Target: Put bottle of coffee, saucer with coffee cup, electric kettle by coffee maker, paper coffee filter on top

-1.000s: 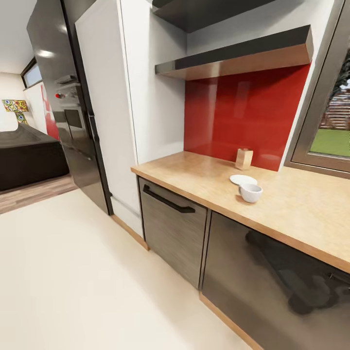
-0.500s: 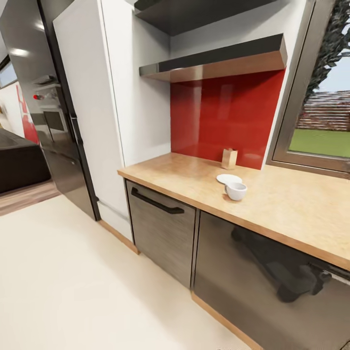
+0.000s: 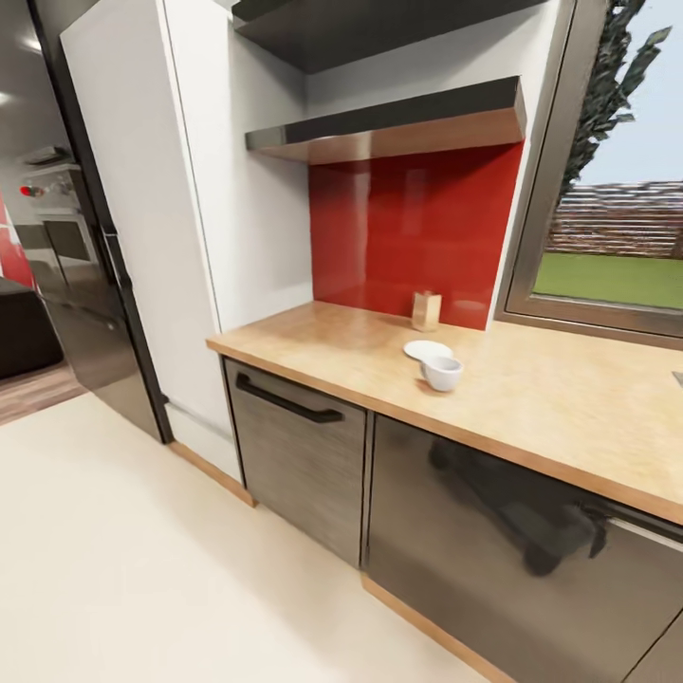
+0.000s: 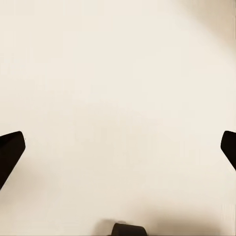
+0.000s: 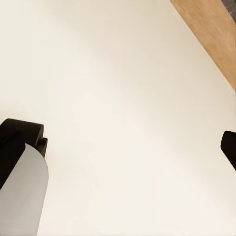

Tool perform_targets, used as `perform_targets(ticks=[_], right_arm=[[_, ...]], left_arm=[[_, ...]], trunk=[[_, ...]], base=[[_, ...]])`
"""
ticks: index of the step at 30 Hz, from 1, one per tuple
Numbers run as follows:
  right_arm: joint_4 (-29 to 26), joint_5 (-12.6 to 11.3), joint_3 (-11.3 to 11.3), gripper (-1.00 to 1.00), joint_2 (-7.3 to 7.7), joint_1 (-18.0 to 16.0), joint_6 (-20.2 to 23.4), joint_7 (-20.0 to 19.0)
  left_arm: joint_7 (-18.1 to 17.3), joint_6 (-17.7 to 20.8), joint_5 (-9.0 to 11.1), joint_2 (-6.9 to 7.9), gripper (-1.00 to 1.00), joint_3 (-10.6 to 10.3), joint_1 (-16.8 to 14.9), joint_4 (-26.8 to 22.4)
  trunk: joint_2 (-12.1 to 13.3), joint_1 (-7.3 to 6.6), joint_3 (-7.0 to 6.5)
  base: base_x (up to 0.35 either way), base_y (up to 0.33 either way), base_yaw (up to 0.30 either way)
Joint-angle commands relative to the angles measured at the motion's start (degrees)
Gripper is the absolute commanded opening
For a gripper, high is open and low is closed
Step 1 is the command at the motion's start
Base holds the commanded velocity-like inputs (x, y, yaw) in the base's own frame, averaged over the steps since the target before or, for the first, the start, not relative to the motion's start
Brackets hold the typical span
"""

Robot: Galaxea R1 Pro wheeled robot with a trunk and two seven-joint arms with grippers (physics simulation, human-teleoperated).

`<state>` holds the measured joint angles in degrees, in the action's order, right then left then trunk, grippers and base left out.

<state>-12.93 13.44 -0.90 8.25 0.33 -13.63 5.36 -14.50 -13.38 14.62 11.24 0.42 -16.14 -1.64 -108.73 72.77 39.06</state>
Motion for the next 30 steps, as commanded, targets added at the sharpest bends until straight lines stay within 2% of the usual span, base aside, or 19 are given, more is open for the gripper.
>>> perform_targets(ticks=[1,9,30], right_arm=[[-0.1,0.5,-0.1,1.00,0.01,0.0,0.0,0.4],[-0.1,0.5,-0.1,1.00,0.01,0.0,0.1,0.4],[-0.1,0.5,-0.1,1.00,0.01,0.0,0.1,0.4]], left_arm=[[-0.4,-0.1,0.4,0.01,1.00,0.0,0.0,0.1],[-0.4,-0.1,0.4,0.01,1.00,0.0,0.0,0.1],[-0.4,-0.1,0.4,0.01,1.00,0.0,0.0,0.1]], trunk=[[0.0,0.01,0.04],[0.0,0.01,0.03],[0.0,0.01,0.03]], base=[[0.134,0.254,-0.017],[0.084,0.174,-0.071],[0.003,0.006,-0.242]])
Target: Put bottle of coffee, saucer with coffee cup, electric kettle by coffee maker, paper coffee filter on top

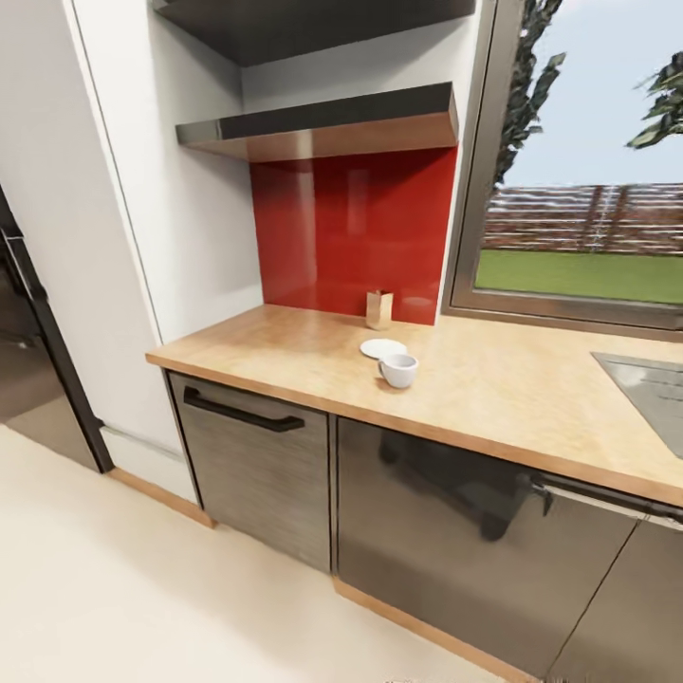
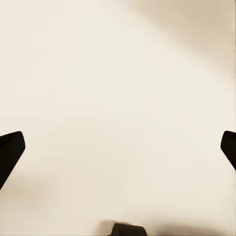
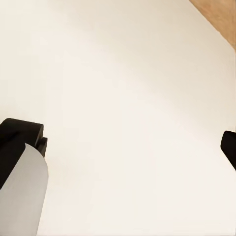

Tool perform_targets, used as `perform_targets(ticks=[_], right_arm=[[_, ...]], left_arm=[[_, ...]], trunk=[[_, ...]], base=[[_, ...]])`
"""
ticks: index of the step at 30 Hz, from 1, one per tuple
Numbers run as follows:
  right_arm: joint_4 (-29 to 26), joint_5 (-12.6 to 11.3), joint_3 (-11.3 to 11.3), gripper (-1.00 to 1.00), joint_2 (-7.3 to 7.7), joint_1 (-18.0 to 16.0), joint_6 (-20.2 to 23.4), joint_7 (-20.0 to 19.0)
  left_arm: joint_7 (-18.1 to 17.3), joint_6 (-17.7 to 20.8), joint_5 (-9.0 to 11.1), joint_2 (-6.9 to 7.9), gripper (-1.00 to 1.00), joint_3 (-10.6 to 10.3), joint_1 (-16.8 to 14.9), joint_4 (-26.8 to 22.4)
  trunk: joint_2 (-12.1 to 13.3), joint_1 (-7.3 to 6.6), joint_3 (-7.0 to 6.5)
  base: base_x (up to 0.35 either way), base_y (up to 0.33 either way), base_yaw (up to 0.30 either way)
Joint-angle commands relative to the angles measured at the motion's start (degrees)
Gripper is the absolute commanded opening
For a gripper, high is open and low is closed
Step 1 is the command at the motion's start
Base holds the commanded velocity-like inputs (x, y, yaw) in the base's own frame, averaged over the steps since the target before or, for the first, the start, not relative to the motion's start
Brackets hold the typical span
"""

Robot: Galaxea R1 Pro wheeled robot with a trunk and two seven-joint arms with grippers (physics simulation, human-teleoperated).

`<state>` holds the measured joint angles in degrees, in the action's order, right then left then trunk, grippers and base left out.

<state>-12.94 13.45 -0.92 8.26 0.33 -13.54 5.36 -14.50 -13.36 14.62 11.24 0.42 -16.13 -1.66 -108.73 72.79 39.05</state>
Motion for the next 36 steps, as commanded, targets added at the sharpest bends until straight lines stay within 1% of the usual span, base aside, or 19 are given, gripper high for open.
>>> perform_targets(ticks=[1,5,9,25,36], right_arm=[[-0.1,0.5,-0.1,1.00,0.00,0.0,0.0,0.4],[-0.1,0.5,-0.1,1.00,0.00,0.0,0.0,0.4],[-0.1,0.5,-0.1,1.00,0.00,0.0,-0.1,0.4],[-0.1,0.5,-0.1,1.00,0.00,0.0,0.0,0.4],[-0.1,0.5,-0.1,1.00,0.00,0.0,-0.1,0.4]], left_arm=[[-0.4,-0.1,0.4,0.01,1.00,0.0,0.0,0.1],[-0.4,-0.1,0.4,0.01,1.00,0.0,0.0,0.1],[-0.4,-0.1,0.4,0.01,1.00,0.0,0.0,0.1],[-0.4,-0.1,0.4,0.01,1.00,0.0,0.0,0.1],[-0.4,-0.1,0.4,0.01,1.00,0.0,0.0,0.1]], trunk=[[0.0,0.00,0.04],[0.0,0.00,0.04],[0.0,0.00,0.04],[0.0,0.00,0.02],[0.0,0.00,-0.29]], base=[[0.000,0.000,-0.249],[0.000,0.000,-0.245],[0.000,0.141,-0.094],[0.000,0.277,-0.026],[0.000,0.043,-0.211]])
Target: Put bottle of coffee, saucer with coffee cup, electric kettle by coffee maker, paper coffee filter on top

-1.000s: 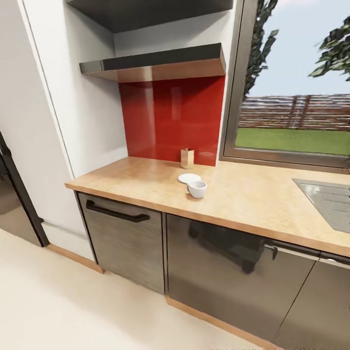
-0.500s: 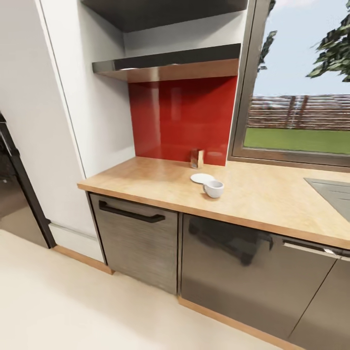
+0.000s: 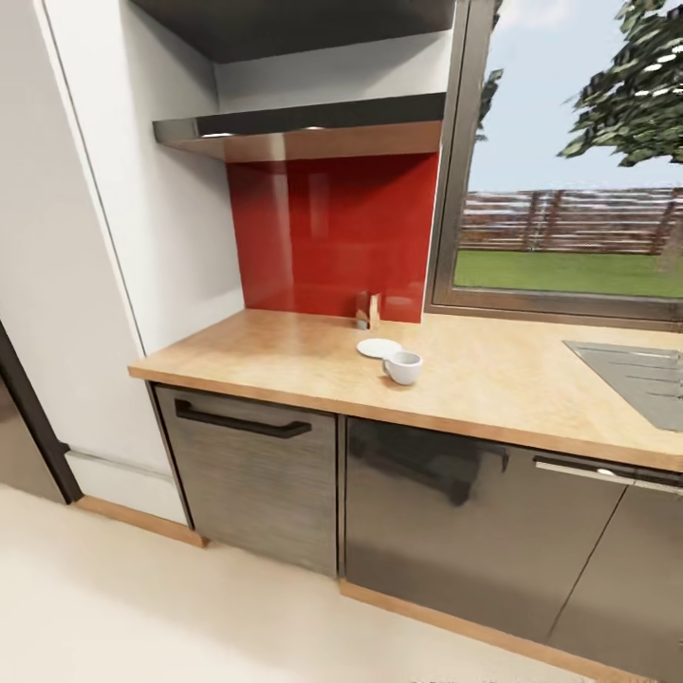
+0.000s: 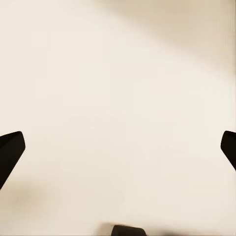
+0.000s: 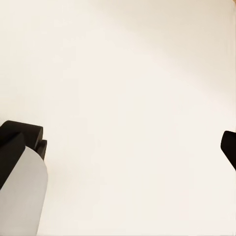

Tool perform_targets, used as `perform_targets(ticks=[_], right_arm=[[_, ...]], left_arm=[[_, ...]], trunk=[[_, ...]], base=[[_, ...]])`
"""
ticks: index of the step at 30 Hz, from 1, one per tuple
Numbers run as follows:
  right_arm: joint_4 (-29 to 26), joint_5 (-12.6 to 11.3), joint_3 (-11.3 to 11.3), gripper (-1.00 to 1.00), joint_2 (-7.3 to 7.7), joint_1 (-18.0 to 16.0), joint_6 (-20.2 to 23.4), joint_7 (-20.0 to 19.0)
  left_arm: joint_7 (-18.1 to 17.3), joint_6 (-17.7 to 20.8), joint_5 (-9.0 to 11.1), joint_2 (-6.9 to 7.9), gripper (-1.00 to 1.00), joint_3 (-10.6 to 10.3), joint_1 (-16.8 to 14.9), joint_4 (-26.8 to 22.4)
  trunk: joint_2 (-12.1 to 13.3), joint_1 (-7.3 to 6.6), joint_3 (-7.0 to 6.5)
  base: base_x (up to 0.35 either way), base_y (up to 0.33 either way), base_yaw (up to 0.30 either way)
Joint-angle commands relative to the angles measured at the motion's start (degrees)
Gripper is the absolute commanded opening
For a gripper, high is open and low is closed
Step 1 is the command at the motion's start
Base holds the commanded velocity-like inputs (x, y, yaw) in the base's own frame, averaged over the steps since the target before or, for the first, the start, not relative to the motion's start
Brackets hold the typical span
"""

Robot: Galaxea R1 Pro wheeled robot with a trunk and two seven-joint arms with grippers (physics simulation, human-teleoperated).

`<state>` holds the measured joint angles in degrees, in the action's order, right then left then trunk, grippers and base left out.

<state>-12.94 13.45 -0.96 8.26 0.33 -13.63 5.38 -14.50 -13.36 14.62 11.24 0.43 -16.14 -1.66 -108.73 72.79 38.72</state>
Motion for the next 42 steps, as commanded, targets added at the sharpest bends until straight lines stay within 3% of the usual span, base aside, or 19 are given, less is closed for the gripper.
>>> perform_targets(ticks=[1,12,29,42], right_arm=[[-0.1,0.5,-0.1,1.00,0.01,0.0,0.0,0.3],[-0.1,0.5,-0.1,1.00,0.01,0.0,0.0,0.4],[-0.1,0.5,0.0,1.00,0.01,0.0,0.1,0.4],[-0.1,0.6,-0.1,1.00,0.01,0.0,0.1,0.3]], left_arm=[[-0.4,-0.1,0.4,0.01,1.00,0.0,0.0,0.1],[-0.4,-0.1,0.4,0.01,1.00,0.0,0.0,0.1],[-0.4,-0.1,0.4,0.01,1.00,0.0,0.0,0.1],[-0.4,-0.1,0.4,0.01,1.00,0.0,0.0,0.1]], trunk=[[0.0,0.00,0.01],[0.0,0.00,-0.31],[0.0,0.00,-0.35],[0.0,0.00,-0.35]], base=[[0.000,0.005,-0.234],[0.000,0.024,-0.218],[0.000,0.256,-0.041],[0.000,0.024,-0.189]])
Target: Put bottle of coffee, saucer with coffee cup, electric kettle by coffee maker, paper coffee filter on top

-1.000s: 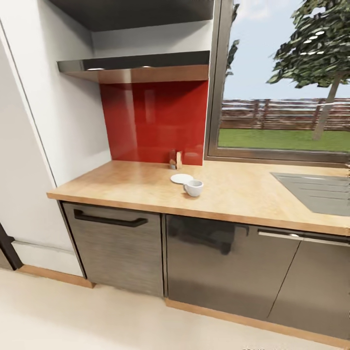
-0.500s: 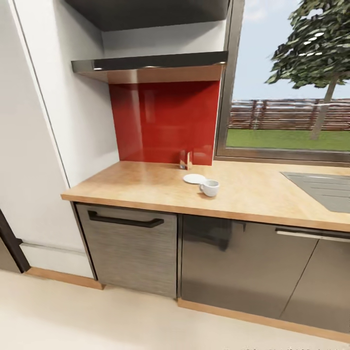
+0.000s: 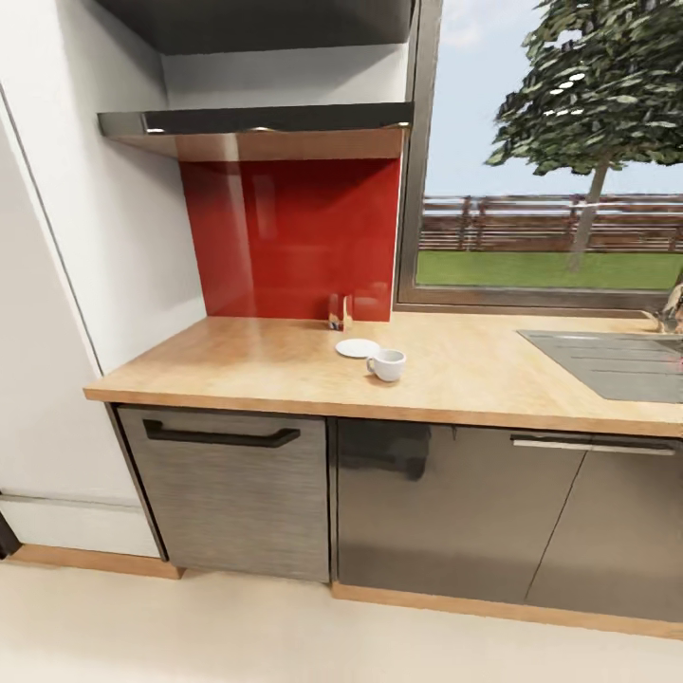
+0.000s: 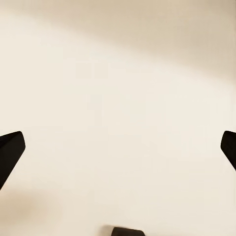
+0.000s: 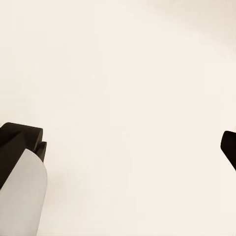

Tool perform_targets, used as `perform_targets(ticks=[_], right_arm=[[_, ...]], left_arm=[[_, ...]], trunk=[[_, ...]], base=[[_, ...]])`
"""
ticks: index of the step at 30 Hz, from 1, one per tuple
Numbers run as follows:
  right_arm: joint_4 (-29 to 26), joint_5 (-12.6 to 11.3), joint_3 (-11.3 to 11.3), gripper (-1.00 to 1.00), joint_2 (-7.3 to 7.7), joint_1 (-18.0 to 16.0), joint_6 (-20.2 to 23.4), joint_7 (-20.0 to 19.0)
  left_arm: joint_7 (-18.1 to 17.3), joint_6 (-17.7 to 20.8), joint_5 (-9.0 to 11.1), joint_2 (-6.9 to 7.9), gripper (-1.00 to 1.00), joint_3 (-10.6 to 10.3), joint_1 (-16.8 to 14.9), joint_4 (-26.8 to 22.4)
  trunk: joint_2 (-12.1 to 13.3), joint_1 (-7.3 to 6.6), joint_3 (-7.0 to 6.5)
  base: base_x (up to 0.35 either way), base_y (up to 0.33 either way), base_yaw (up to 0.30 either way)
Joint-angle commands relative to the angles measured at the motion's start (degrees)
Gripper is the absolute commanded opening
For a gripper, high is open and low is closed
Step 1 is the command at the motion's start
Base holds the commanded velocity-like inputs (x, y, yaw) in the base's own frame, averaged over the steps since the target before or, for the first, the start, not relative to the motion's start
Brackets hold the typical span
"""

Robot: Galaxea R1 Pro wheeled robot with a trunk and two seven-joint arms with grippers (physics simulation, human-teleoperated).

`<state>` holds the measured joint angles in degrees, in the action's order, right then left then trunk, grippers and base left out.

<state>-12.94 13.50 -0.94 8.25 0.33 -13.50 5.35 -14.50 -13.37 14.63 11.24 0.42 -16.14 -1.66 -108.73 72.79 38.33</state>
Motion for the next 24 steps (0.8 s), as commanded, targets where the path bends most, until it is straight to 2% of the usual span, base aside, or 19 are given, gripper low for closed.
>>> perform_targets(ticks=[1,14,15,17,19,20,21,22,24], right_arm=[[0.0,0.6,-0.2,1.00,0.01,0.0,-0.1,0.3],[-0.5,-0.1,0.3,1.00,0.22,-0.4,-0.3,0.4],[-1.3,-0.3,0.4,1.00,0.14,-3.0,-0.4,0.3],[-1.8,-0.3,0.4,1.00,0.07,-3.7,-0.4,0.3],[-3.5,-0.4,0.4,1.00,0.02,-4.6,-0.4,0.2],[-7.5,-0.4,0.3,1.00,-0.31,-5.4,-0.3,0.1],[-9.1,-0.5,0.3,1.00,-0.65,-5.6,-0.3,0.1],[-13.0,-0.5,0.3,1.00,-1.69,-5.8,-0.2,-0.1],[-16.8,-0.5,0.2,1.00,-2.55,-6.0,-0.1,-0.6]], left_arm=[[-0.4,-0.1,0.4,0.01,1.00,0.0,0.0,0.1],[-0.4,-0.2,0.4,0.01,1.00,-0.2,0.0,-0.1],[-0.7,-0.3,0.5,0.01,1.00,-0.3,0.0,-1.6],[-0.8,-0.3,0.5,0.01,1.00,-0.3,0.0,-2.8],[-1.3,-0.3,0.4,0.01,1.00,-0.4,0.0,-4.8],[-2.8,-0.2,0.4,0.01,1.00,-0.5,0.0,-7.8],[-3.6,-0.2,0.4,0.01,1.00,-0.6,0.0,-8.9],[-6.0,-0.1,0.4,0.01,1.00,-0.7,0.0,-11.7],[-8.4,0.3,0.4,0.01,1.00,-0.9,0.0,-14.8]], trunk=[[0.0,0.00,0.04],[0.0,0.00,0.04],[0.0,0.00,0.04],[0.0,0.00,0.04],[0.0,0.00,0.04],[0.0,0.00,0.04],[0.0,0.00,0.04],[0.0,0.00,0.04],[0.0,0.00,0.04]], base=[[0.000,0.000,-0.022],[0.000,0.000,-0.005],[0.000,0.000,0.000],[0.000,0.000,0.000],[0.000,0.000,0.000],[0.000,0.000,0.000],[0.000,0.000,0.000],[0.000,0.000,0.000],[0.000,0.000,0.000]])
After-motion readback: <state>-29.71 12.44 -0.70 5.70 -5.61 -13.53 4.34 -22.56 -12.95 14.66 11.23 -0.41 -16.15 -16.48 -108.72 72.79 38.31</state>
